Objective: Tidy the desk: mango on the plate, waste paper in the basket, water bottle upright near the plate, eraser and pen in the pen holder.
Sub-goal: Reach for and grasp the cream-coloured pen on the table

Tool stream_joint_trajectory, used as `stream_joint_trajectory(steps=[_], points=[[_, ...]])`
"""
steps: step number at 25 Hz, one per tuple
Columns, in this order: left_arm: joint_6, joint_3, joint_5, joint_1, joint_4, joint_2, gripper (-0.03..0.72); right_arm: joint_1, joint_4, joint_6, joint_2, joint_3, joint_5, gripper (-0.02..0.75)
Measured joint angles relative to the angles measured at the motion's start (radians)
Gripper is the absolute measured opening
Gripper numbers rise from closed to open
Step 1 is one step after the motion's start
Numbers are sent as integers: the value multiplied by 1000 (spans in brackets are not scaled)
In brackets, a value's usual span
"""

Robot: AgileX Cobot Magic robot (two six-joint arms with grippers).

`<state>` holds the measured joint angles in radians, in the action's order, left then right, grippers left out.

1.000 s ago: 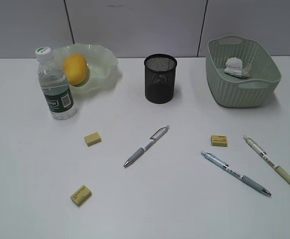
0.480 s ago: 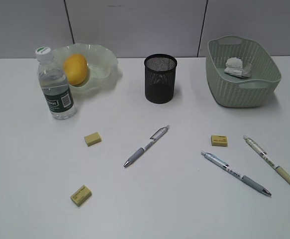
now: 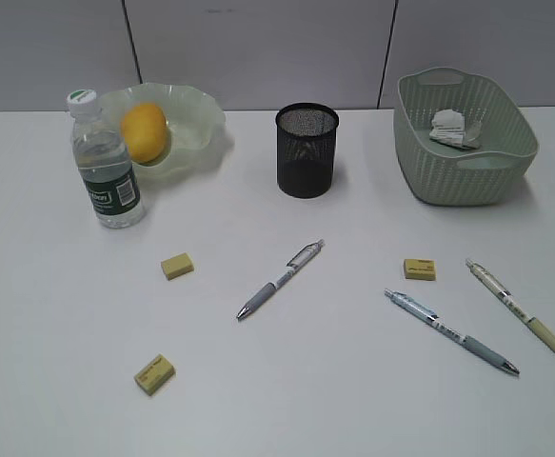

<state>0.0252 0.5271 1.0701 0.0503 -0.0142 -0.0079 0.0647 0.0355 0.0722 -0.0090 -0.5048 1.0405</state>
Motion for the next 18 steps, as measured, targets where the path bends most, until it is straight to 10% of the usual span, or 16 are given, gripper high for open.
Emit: stream_joint_trajectory(steps=[5,11,18], points=[[0,0,0,0,0,0,344,0,0,0,0,0,0,421],[0,0,-1,0,0,0,601,0,0,0,0,0,0,421],[0,0,-2,0,0,0,518,0,-9,0,4,0,0,421]])
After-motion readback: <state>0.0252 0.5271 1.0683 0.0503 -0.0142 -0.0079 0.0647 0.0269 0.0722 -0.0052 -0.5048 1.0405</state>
